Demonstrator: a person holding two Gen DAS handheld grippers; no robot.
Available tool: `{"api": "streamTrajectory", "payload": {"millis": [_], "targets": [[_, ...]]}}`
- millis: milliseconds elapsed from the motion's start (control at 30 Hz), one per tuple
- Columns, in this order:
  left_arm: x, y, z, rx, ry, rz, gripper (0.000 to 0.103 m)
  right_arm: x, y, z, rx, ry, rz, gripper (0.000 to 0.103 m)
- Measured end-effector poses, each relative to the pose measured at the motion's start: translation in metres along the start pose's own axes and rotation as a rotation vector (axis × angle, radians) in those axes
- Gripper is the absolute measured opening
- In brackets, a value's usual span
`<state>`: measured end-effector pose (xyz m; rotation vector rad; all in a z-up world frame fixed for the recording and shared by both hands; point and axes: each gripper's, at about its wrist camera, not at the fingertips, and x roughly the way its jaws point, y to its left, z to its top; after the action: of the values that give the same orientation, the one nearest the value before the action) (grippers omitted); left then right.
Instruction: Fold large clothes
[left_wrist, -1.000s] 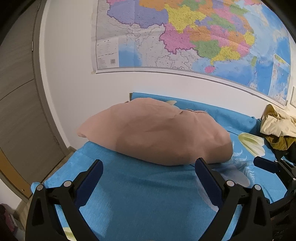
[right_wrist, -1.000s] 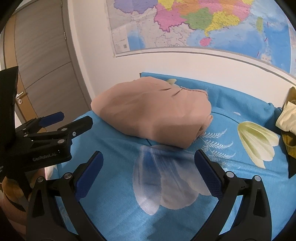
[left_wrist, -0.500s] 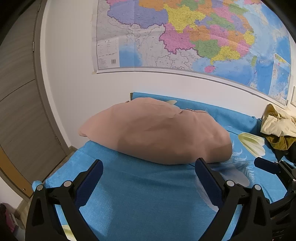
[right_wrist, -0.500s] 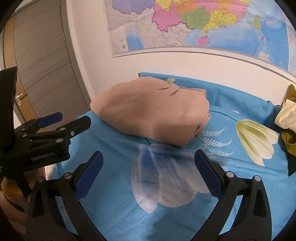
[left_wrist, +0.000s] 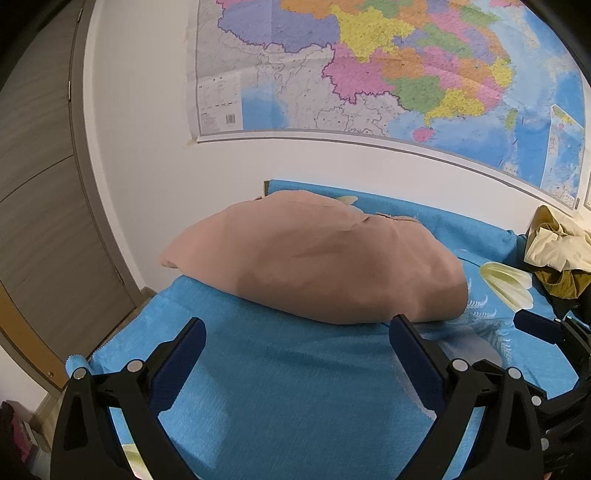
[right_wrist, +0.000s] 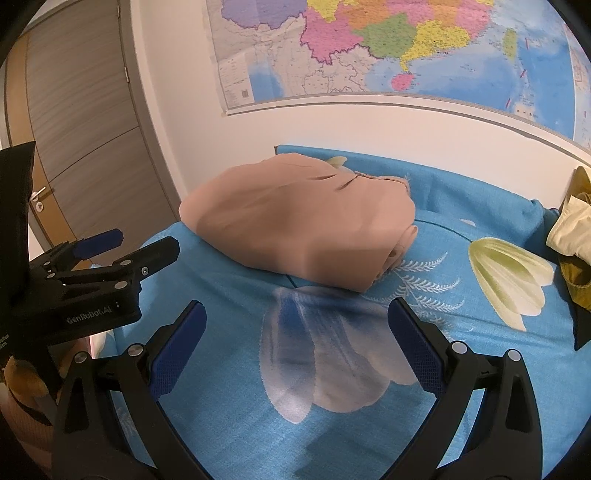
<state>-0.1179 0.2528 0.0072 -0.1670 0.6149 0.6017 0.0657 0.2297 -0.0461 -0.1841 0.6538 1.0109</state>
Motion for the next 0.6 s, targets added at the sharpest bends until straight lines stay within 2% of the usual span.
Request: {"api": "streamTrajectory", "payload": {"millis": [600], "targets": [[0.0038, -0.0012, -0.0002, 0.008, 0.014, -0.001, 0.096, 0.0023, -0.0015, 0.0021, 0.007, 0.008, 0.007, 0.097]]}}
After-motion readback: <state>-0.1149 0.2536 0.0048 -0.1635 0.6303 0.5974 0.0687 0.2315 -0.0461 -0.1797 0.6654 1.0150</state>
